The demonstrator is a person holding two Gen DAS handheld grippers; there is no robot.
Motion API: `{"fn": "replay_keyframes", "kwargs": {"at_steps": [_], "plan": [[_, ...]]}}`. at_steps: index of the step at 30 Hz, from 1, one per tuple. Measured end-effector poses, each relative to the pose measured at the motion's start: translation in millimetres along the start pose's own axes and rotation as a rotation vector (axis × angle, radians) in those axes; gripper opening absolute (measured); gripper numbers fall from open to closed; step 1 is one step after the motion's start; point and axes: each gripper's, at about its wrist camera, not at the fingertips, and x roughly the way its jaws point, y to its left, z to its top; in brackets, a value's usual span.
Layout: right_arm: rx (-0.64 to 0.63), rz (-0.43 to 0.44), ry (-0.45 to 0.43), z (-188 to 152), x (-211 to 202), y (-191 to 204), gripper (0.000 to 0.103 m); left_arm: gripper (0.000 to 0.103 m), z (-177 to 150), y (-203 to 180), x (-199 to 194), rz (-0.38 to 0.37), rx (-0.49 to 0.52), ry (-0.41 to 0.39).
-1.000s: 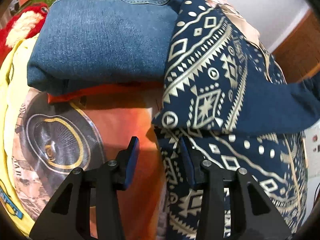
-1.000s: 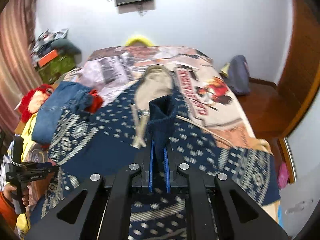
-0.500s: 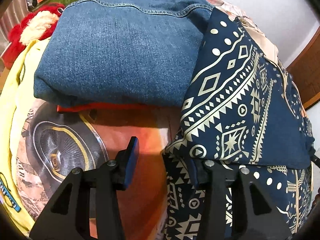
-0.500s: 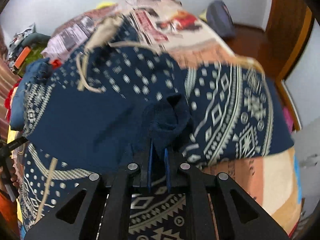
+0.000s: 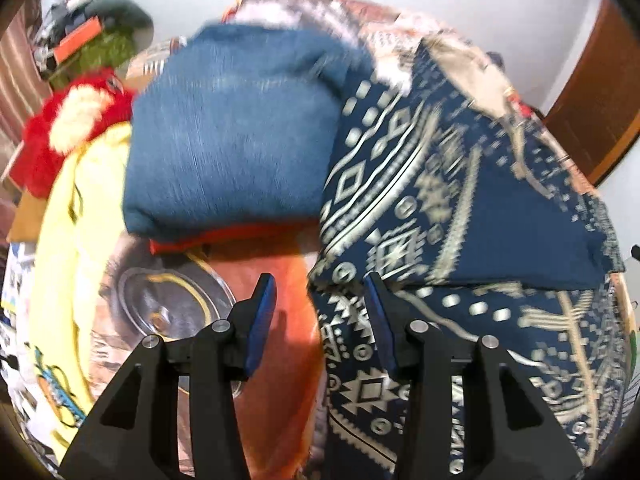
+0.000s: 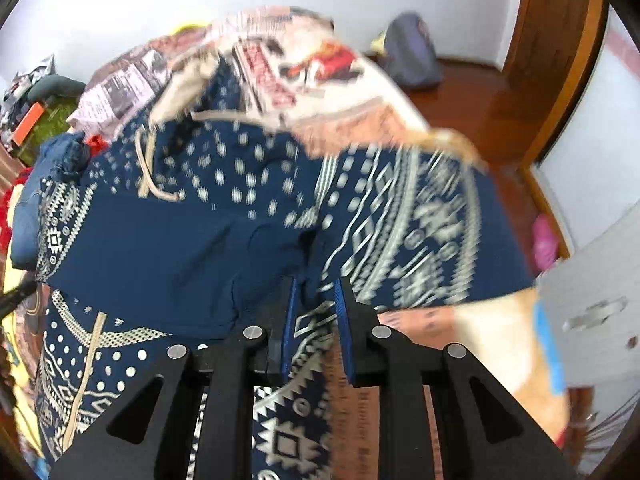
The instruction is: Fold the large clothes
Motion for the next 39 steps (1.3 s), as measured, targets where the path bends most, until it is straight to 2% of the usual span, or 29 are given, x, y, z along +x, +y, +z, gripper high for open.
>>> {"fn": "replay_keyframes", "kwargs": {"at_steps": [3,7,12,15,18,22,28,32,36,39], "plan": [[0.002,-0.016,-0.088,5.2,-35.1,-9.7,0.025,0.045,14.5,-11.0,-24.4,-0.026,0.017,-0.06],[0.022,-0.045,-0.188,13.4,-65.8,-18.8,0.045,0.045,33.8,-33.0,-56.9,-0.075,0.047,-0.139],[0.046,-0.104,-0.243,9.7,-85.0,-43.9,0.058,0.056,51.4,-71.7,-73.0,-0.141,0.103,-0.194],[0.07,-0.151,-0.22,4.3,-79.8,-61.4,0.07,0.058,57.8,-101.7,-68.8,-0.17,0.14,-0.192],[0.1,-0.17,-0.163,-3.1,-65.7,-81.1,0.07,0.058,63.0,-131.7,-56.3,-0.184,0.18,-0.174],[0.181,-0.141,-0.069,-15.5,-37.7,-107.4,0.07,0.058,64.7,-167.0,-32.7,-0.207,0.226,-0.134],[0.332,-0.04,0.049,-26.1,10.6,-145.2,0.07,0.058,61.4,-201.2,2.3,-0.231,0.253,-0.053],[0.495,0.081,0.114,-27.4,41.8,-171.9,0.07,0.058,58.0,-213.6,21.2,-0.239,0.262,-0.015],[0.638,0.173,0.131,-30.2,64.1,-190.1,0.07,0.058,56.4,-218.5,32.6,-0.242,0.266,0.01],[0.666,0.175,0.119,-28.1,77.0,-194.8,0.07,0.058,56.7,-218.9,36.5,-0.239,0.265,0.017]]}}
